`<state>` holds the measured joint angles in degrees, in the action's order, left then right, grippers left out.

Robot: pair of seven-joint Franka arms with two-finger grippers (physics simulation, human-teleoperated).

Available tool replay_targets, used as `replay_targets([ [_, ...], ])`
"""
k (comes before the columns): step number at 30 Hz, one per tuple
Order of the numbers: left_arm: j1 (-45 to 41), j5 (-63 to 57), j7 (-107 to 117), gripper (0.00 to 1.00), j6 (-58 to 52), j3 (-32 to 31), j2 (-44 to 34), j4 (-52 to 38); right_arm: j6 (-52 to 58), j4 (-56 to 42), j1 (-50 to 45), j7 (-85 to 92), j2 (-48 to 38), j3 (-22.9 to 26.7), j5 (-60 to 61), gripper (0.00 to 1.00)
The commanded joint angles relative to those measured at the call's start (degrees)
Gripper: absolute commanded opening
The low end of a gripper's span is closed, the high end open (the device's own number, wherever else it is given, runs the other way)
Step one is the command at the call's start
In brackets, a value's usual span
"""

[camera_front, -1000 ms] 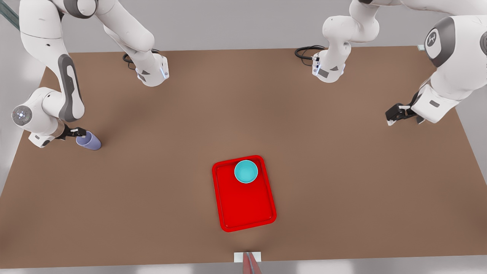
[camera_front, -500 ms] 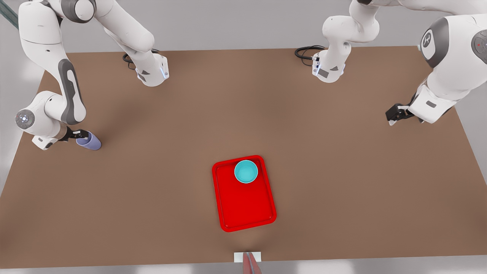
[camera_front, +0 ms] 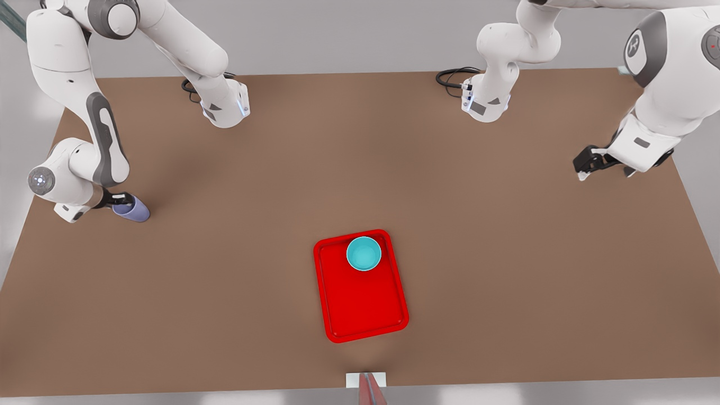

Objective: Place the bowl on the tray with the left arm and the cup on the tray with the right arm

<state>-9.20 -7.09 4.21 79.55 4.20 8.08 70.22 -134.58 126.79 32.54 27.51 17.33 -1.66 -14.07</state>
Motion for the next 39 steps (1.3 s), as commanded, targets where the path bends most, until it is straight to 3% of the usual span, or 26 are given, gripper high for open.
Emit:
replay_targets([
  [1, -0.21, -0.12, 0.01, 1.0, -0.01, 0.01, 0.0, 0.01, 0.02, -0.05, -0.02, 0.0, 0.07, -0.01, 0.01, 0.25],
  [23, 0.85, 0.06, 0.01, 1.0, -2.12, -0.16, 0.09, -0.08, 1.95, -3.3, 0.86, -0.08, 0.77, -1.68, 0.18, 0.21],
  [29, 0.5, -0.2, 0.01, 1.0, -2.74, -0.07, 0.27, -0.52, 5.82, -10.33, 2.09, -0.96, 2.7, -15.3, 0.88, 0.21],
  [30, 0.23, -0.12, 0.01, 1.0, -2.91, -0.51, 0.35, -0.52, 6.35, -12.35, 0.52, -1.05, 4.29, -17.85, 0.97, 0.21],
  [35, 0.14, 0.41, 0.01, 1.0, -2.56, -0.69, 1.14, -0.35, 11.36, -27.91, -24.18, -8.87, 12.19, -16.8, 12.92, 0.21],
  [36, 0.23, 0.24, 0.01, 1.0, -2.65, -0.6, 1.06, -0.52, 12.23, -31.16, -29.45, -13.7, 14.04, -15.31, 14.42, 0.21],
  [39, 0.76, 0.32, 0.01, 1.0, -2.38, -0.34, 0.71, -1.14, 15.83, -42.85, -47.64, -21.0, 19.75, -3.27, 22.68, 0.21],
])
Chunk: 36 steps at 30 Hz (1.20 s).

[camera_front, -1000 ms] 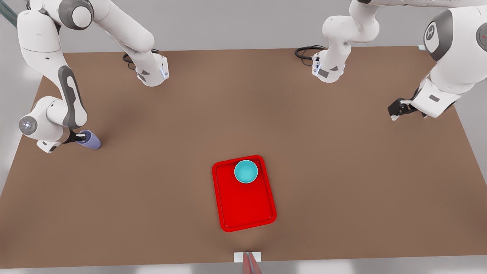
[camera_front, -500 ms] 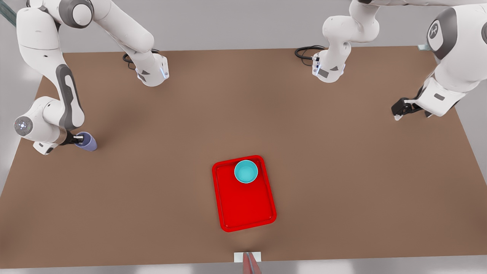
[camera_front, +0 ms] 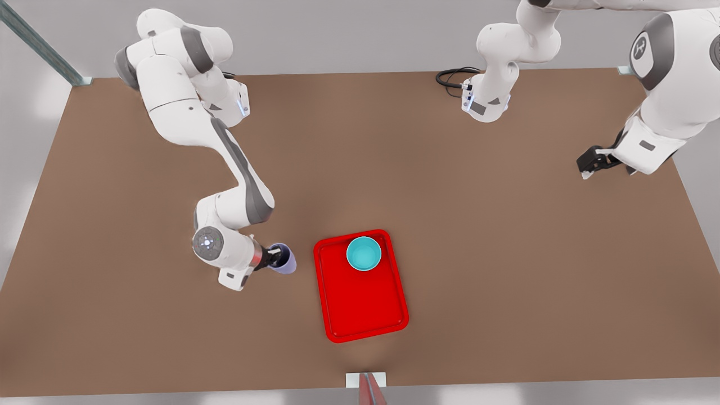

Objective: Place the bowl on the tray with the left arm and the cup on the tray with the right arm

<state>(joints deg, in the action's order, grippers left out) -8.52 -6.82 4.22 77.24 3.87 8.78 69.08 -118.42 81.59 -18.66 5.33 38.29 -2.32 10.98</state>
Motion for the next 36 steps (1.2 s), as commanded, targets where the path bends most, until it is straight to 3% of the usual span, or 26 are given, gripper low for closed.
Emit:
replay_targets([
  [1, -0.09, 0.14, 0.09, 1.0, 0.01, 0.0, 0.09, 0.09, 0.21, -1.16, -1.54, -0.75, 0.64, 1.25, 0.44, 0.21],
  [5, 0.08, -0.3, 0.09, 1.0, -0.07, 0.0, 0.27, 0.35, 3.55, -15.05, -14.47, -9.28, 10.05, 12.33, 10.29, 0.21],
  [9, 0.0, -0.47, 0.09, 1.0, -0.34, 0.26, 0.27, 0.53, 2.75, -20.59, -18.6, -12.09, 15.15, 17.61, 14.77, 0.21],
  [16, 0.08, -0.47, 0.09, 1.0, -0.43, 0.26, 0.27, 0.61, 0.38, -26.3, -18.6, -14.99, 20.95, 18.58, 16.0, 0.21],
  [28, -0.36, -0.47, 0.09, 1.0, -0.43, 0.26, 0.36, 0.61, -1.55, -26.83, -20.36, -17.63, 23.5, 18.66, 16.27, 0.24],
  [29, -0.44, -0.47, 0.09, 1.0, -0.43, 0.18, 0.36, 0.61, -1.55, -26.83, -20.62, -17.89, 23.59, 18.66, 16.27, 0.28],
  [30, -0.36, -0.47, 0.18, 1.0, -0.43, 0.18, 0.36, 0.61, -1.55, -26.83, -20.62, -17.89, 23.59, 18.75, 16.18, 0.4],
  [31, -0.36, -0.47, 0.18, 1.0, -0.43, 0.18, 0.36, 0.61, -1.55, -26.83, -20.62, -17.81, 23.59, 19.02, 16.27, 0.61],
  [34, -0.36, -0.12, 0.18, 1.0, -0.34, 0.18, 0.44, 0.61, -1.64, -27.36, -20.62, -17.72, 23.76, 19.1, 16.18, 1.0],
  [36, -0.36, 0.14, 0.18, 1.0, -0.25, 0.18, 0.44, 0.61, -1.64, -27.62, -20.62, -17.63, 23.85, 19.19, 16.27, 1.0],
])
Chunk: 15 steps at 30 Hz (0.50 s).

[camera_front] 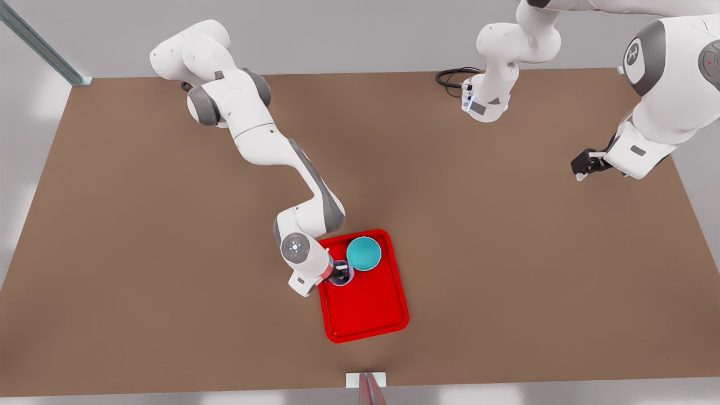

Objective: Place the bowl on the tray with the left arm and the cup on the tray with the right arm

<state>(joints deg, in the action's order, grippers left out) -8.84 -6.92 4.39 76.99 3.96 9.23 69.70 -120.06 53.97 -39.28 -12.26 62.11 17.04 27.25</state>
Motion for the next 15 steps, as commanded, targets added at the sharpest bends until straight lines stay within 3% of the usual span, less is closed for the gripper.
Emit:
replay_targets([
  [1, -0.13, 0.41, 0.0, 1.0, 0.0, -0.01, 0.0, 0.0, 0.0, -0.09, -0.01, 0.04, 0.03, 0.01, 0.0, 1.0],
  [15, -0.22, 1.91, -0.44, 1.0, -0.08, -0.45, 1.05, 0.17, 0.35, 0.88, 0.43, 1.01, -2.78, 0.01, -0.09, 1.0],
])
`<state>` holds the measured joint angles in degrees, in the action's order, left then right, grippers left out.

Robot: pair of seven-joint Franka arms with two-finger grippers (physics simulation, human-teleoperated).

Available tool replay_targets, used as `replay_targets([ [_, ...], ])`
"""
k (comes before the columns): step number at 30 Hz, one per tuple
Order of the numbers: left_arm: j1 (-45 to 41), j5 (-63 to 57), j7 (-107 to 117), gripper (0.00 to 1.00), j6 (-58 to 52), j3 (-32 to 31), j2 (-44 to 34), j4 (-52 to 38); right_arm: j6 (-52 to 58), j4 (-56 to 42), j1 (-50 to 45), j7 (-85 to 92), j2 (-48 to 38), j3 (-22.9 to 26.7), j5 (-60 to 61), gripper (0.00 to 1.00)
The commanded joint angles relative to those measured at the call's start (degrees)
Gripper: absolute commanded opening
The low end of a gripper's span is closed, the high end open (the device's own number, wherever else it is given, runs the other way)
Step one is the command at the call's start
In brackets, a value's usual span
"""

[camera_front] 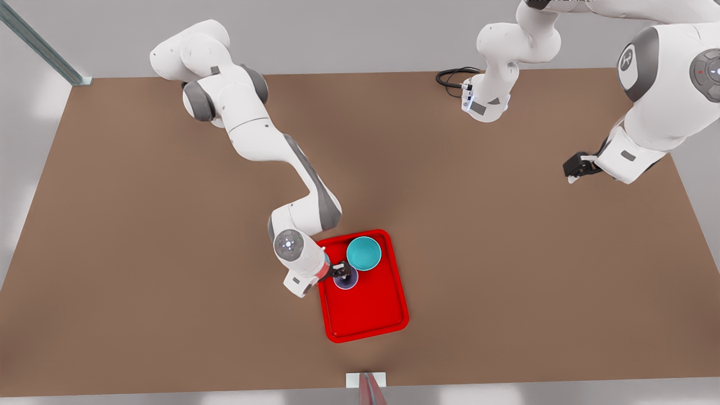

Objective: Place the bowl on the tray with the left arm and the cup on the tray with the right arm

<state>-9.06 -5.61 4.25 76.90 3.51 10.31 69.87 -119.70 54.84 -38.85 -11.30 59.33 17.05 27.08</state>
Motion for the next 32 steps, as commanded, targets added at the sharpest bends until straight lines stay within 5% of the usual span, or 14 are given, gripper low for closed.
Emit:
replay_targets([
  [1, 0.1, 0.86, -0.12, 1.0, 0.0, 0.0, -0.03, -0.09, 0.0, 0.0, 0.0, 0.05, -0.01, 0.0, -0.01, 1.0],
  [8, 0.63, 1.57, -0.91, 1.0, -1.85, 0.09, -0.12, 0.0, 1.31, 3.33, 0.61, 2.51, -4.48, -0.09, -0.44, 1.0],
  [12, 1.24, 1.74, -0.91, 1.0, -1.93, -0.35, 0.23, -0.09, 30.05, 5.54, 4.04, 3.48, -20.57, 0.35, -16.96, 1.0],
  [14, 1.15, 1.83, -0.83, 1.0, -1.85, -1.31, 0.23, -0.18, 34.01, 5.8, 9.31, 9.81, -25.67, -0.17, -23.12, 1.0],
  [18, 1.86, 2.97, -0.39, 1.0, -1.76, -1.75, 0.5, -0.09, 33.22, 20.47, 29.0, 15.87, -42.72, -13.09, -30.94, 1.0],
  [21, 1.68, 2.97, -0.74, 1.0, -1.67, -1.84, 0.67, -0.09, 33.39, 24.26, 34.54, 15.52, -48.26, -17.49, -32.97, 1.0],
  [32, 1.15, 2.89, -0.91, 1.0, -1.67, -1.84, 0.85, -0.35, 34.27, 24.26, 35.6, 15.08, -49.23, -17.84, -33.05, 1.0],
])
